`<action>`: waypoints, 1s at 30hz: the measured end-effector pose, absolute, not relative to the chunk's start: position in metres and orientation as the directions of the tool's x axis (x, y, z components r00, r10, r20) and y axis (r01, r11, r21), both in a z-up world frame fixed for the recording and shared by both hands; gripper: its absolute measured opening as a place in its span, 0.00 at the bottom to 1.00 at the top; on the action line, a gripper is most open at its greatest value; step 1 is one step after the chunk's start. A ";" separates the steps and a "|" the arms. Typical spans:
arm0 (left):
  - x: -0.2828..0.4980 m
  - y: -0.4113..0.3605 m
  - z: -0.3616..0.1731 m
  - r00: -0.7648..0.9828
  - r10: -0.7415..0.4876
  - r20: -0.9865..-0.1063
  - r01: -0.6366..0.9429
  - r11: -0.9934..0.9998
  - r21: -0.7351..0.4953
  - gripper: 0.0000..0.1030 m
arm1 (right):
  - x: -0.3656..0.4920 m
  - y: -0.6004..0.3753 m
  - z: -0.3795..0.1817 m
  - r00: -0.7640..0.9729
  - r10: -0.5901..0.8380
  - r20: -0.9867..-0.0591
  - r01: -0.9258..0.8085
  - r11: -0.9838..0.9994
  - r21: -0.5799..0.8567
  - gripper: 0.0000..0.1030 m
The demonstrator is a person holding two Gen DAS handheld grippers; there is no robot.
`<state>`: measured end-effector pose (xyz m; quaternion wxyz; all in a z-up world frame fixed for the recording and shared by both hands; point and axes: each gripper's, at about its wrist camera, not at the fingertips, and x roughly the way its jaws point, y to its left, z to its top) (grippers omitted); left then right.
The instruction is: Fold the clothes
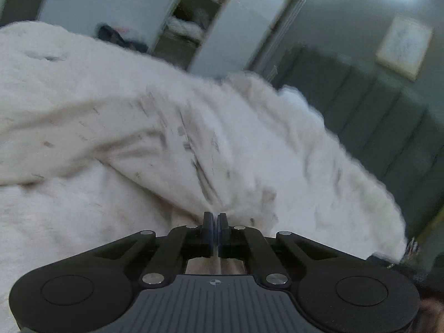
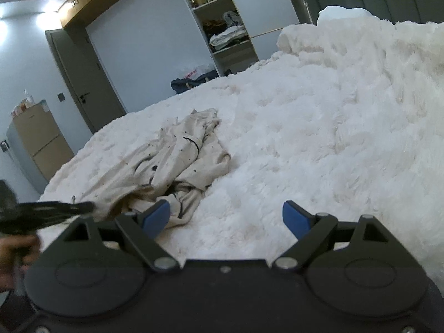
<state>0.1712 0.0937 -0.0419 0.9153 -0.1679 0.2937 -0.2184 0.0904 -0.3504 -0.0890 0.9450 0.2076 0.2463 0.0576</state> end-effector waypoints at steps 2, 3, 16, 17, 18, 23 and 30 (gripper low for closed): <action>0.148 0.105 -0.026 0.767 -0.447 -0.461 0.300 0.884 -0.358 0.00 | 0.090 -0.353 -0.089 0.877 0.221 -0.426 -0.012 0.898 0.440 0.85; 0.139 0.112 -0.022 0.780 -0.414 -0.469 0.271 0.899 -0.343 0.00 | 0.090 -0.354 -0.089 0.877 0.225 -0.424 -0.015 0.896 0.444 0.85; 0.129 0.079 -0.054 0.656 -0.375 -0.654 0.241 0.926 -0.289 0.81 | 0.080 -0.335 -0.083 0.874 0.272 -0.402 -0.097 0.909 0.406 0.86; 0.138 0.071 -0.061 0.638 -0.374 -0.673 0.239 0.927 -0.289 0.81 | 0.078 -0.334 -0.081 0.876 0.270 -0.400 -0.098 0.912 0.399 0.86; 0.147 0.064 -0.068 0.623 -0.364 -0.693 0.223 0.931 -0.288 0.81 | 0.077 -0.332 -0.080 0.877 0.267 -0.399 -0.100 0.914 0.393 0.87; 0.191 0.053 -0.096 0.572 -0.395 -0.719 0.180 0.916 -0.359 0.75 | 0.069 -0.329 -0.075 0.886 0.252 -0.389 -0.085 0.914 0.397 0.88; 0.195 0.057 -0.099 0.548 -0.463 -0.697 0.257 0.886 -0.387 0.21 | 0.063 -0.325 -0.072 0.899 0.251 -0.359 -0.091 0.909 0.408 0.89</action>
